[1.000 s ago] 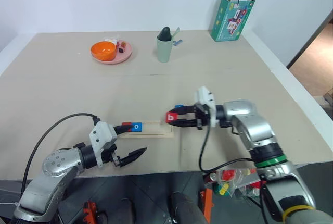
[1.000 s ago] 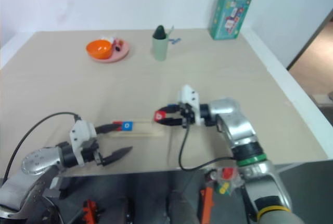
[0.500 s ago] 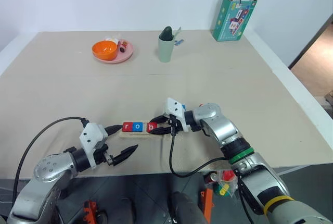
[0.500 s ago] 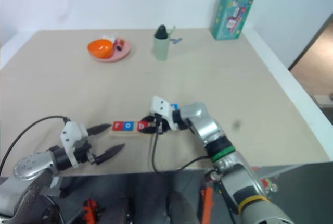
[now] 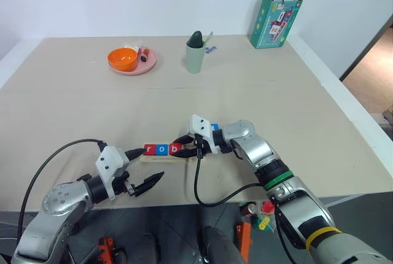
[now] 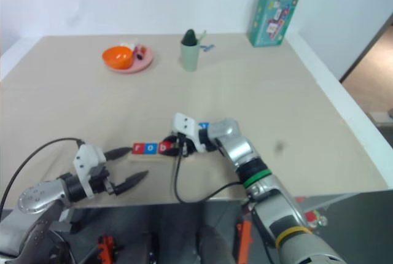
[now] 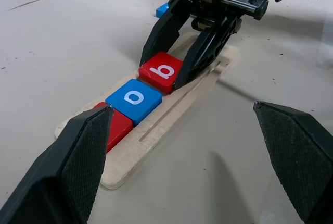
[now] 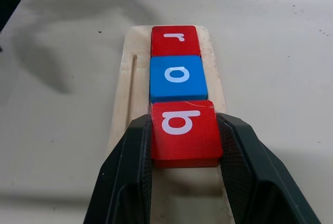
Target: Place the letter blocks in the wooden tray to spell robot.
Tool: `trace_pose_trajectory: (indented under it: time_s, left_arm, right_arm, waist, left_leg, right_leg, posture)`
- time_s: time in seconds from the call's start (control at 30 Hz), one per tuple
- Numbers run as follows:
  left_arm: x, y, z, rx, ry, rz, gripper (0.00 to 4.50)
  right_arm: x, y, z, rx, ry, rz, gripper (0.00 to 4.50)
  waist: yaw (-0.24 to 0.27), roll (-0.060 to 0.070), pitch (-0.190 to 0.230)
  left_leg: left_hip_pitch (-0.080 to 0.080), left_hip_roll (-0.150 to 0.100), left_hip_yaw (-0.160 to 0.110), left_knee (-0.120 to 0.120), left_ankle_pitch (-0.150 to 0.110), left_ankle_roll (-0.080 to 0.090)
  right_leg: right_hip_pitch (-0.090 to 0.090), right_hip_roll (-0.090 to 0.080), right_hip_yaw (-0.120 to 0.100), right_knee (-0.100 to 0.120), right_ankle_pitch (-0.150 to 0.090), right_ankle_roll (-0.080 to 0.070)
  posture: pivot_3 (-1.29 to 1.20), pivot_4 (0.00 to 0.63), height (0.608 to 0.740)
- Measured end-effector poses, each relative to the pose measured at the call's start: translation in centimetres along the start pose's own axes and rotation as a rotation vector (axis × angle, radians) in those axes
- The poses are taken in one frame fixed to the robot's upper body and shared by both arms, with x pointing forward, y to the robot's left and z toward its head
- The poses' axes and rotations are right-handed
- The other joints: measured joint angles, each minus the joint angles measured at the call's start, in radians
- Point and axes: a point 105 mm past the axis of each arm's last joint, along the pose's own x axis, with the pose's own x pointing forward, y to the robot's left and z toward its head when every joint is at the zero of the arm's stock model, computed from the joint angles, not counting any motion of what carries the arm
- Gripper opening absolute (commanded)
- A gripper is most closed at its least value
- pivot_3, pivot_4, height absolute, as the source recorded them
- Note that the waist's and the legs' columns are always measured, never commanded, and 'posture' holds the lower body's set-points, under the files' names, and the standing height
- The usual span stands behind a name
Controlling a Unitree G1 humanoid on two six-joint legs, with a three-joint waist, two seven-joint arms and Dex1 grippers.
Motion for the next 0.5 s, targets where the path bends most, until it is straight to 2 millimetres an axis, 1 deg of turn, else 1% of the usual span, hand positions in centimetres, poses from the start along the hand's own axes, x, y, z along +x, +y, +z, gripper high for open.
trace_pose_trajectory:
  time_s: [0.5]
  left_arm:
    - [0.16, -0.43, -0.18, 0.005, 0.009, -0.029, 4.50]
  right_arm:
    - [0.11, 0.01, 0.01, 0.004, -0.002, -0.002, 1.22]
  waist:
    - [0.000, 0.000, 0.000]
  left_leg:
    - [0.000, 0.000, 0.000, 0.000, 0.000, 0.000]
  right_leg:
    - [0.000, 0.000, 0.000, 0.000, 0.000, 0.000]
  posture:
    - [0.00, 0.150, 0.740]
